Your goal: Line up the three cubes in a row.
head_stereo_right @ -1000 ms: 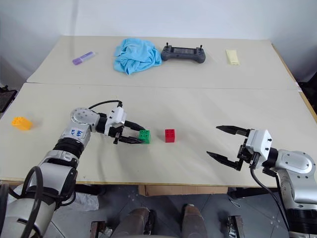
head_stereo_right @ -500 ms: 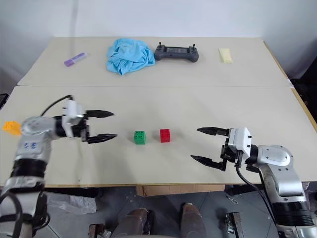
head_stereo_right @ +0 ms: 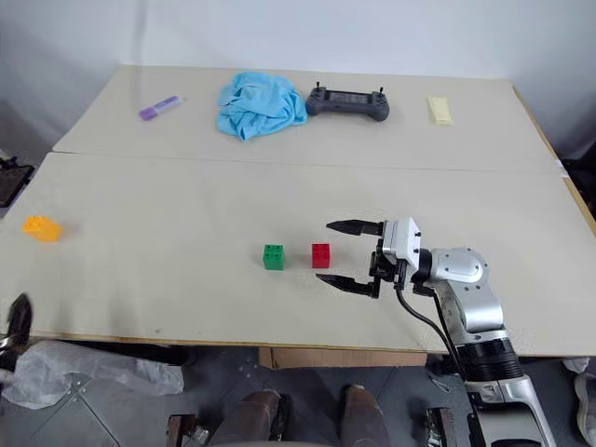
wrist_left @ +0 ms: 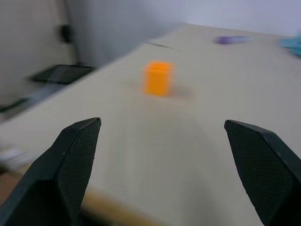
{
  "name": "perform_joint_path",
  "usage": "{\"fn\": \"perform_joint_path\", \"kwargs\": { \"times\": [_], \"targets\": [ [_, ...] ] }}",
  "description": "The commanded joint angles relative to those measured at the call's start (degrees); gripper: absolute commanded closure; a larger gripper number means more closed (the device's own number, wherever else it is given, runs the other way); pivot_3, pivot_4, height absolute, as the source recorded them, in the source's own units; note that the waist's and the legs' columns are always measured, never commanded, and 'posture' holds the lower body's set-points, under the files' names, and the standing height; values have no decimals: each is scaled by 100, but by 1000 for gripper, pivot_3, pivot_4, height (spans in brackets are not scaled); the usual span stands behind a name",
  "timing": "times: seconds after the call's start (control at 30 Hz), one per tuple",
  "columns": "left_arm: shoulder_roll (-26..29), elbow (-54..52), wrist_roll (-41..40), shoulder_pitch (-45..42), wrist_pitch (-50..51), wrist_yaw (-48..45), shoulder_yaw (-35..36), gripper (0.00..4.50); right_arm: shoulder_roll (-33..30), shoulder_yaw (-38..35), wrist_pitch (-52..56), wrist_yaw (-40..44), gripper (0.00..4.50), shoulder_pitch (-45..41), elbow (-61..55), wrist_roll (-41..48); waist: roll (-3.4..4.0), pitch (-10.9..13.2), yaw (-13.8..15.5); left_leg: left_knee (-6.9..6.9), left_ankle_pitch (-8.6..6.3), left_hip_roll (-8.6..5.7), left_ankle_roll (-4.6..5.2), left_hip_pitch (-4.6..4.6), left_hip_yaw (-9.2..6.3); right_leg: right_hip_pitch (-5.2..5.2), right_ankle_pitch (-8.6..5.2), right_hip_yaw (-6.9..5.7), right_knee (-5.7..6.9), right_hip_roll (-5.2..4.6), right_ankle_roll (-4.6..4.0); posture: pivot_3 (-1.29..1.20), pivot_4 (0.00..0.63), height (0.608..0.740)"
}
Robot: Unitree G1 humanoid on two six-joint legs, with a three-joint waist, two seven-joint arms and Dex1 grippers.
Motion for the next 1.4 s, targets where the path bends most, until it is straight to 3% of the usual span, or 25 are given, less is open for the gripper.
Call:
{"fn": "perform_joint_path", "kwargs": {
  "times": [0.03,0.17,0.4,0.53,0.67,1.03,1.2,1.4],
  "targets": [
    [-161,-69,-218,243,-277,269,196,34,57,-25,-56,29,0,-109,-141,94,0,-1,-13,-2,-5,1,1,9,0,10,0,0,-5,0,0,0,150,740],
    [117,159,-151,174,-347,363,44,34,80,8,-10,48,0,-169,-138,79,0,-1,-29,-6,-12,12,-2,12,0,11,-3,-3,-9,8,-6,0,150,740],
    [1540,1372,-62,-733,73,287,-342,34,93,124,-116,53,0,-213,-38,-89,4,-4,-56,-10,-11,15,-7,14,-1,8,-4,-5,-5,12,-8,0,150,740],
    [2963,3050,330,-2089,278,-83,-1032,34,176,132,-188,-107,0,-286,-24,-211,-3,-6,-33,-13,-8,14,-12,8,-2,-10,-9,-11,25,14,-17,0,150,740],
    [3693,4915,798,-3427,-80,-27,-1584,34,188,143,-177,-223,0,-195,-147,-284,-8,-11,-97,-21,-5,6,-16,4,9,-37,-10,-26,58,17,-22,0,150,740],
    [4079,7451,1502,-5333,-591,-529,-2731,34,95,103,10,-487,0,-83,-482,-298,-9,-10,-304,-26,-12,-1,-4,-4,26,-56,-9,-191,69,-3,-20,0,150,740],
    [4098,7726,1651,-5504,-685,-422,-2911,34,0,38,49,-622,0,40,-639,-305,-8,-10,-304,-24,-12,-1,-4,-3,28,-54,-9,-193,70,-6,-20,0,150,740],
    [4019,7616,1274,-5571,-944,-684,-2625,34,-5,42,34,-783,0,155,-739,-296,-8,-10,-302,-21,-12,-1,-4,-4,28,-52,-9,-191,71,-9,-20,0,150,740]
  ]
}}
